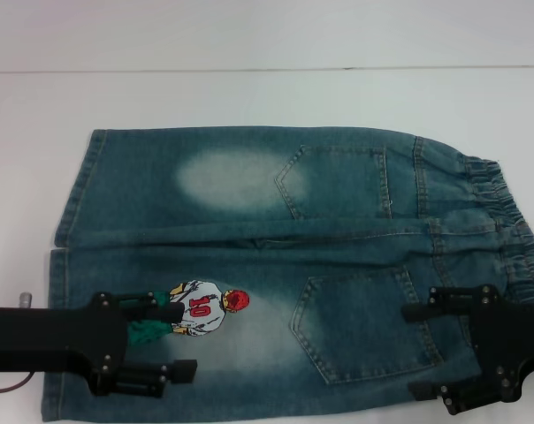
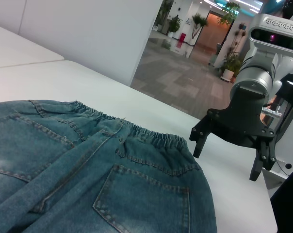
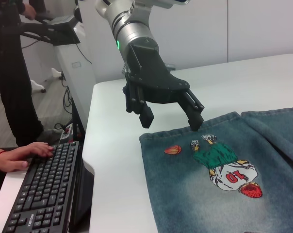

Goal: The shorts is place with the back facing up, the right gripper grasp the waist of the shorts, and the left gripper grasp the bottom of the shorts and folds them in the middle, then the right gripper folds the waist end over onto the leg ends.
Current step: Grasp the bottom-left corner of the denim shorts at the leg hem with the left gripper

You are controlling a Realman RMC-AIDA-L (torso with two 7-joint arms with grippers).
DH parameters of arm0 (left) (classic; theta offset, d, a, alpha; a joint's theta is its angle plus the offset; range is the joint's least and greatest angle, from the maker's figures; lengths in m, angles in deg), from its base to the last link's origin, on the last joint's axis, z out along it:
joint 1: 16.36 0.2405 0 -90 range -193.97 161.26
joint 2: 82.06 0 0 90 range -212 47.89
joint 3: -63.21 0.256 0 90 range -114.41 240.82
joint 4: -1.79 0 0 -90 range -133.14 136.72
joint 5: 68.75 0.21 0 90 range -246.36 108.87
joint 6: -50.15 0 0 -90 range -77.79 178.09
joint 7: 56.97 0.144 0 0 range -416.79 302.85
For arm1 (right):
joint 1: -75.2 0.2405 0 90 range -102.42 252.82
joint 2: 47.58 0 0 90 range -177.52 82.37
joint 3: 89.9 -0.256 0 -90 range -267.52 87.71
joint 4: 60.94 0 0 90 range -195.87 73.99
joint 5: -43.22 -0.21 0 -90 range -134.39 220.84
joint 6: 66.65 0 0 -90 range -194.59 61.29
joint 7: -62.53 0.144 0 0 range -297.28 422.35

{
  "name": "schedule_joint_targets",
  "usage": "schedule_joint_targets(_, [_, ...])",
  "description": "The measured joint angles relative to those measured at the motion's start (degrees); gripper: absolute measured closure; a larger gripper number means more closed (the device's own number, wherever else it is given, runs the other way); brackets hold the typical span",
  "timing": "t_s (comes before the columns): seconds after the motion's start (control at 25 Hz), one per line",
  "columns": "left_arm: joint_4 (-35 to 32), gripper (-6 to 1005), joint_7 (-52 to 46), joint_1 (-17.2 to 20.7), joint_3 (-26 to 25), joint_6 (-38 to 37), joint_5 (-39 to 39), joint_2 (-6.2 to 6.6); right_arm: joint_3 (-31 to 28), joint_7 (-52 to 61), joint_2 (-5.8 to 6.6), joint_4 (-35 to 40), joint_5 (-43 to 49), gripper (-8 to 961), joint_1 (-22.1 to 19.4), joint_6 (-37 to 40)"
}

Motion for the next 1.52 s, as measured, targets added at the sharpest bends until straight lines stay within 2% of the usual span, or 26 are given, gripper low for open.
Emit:
schedule_joint_targets(0.88, [-0.7,142,-2.2,-0.2,0.0,0.4,0.0,0.03,-0.3,-1.5,0.00,-1.6,-0.7,60,0.8,-0.3])
schedule_joint_targets(1.0, [-4.0,143,-9.4,-0.3,0.0,-0.2,0.0,-0.25,-0.6,-1.5,0.05,-1.3,-0.7,63,0.8,-0.6])
schedule_joint_targets(1.16, [-10.6,143,-24.7,-0.8,1.2,-3.5,0.1,-0.63,-1.1,-1.9,0.44,-0.9,-0.7,67,0.8,-1.0])
schedule_joint_targets(1.4, [-21.2,141,-46.9,-0.6,7.0,-5.5,0.5,-0.71,-1.9,-4.1,0.81,-0.8,-0.4,72,0.7,-2.2])
schedule_joint_targets(1.52, [-24.8,140,-52.4,-0.5,7.6,-5.7,2.1,-0.69,-2.4,-4.4,0.97,-0.8,-0.3,74,0.6,-2.4])
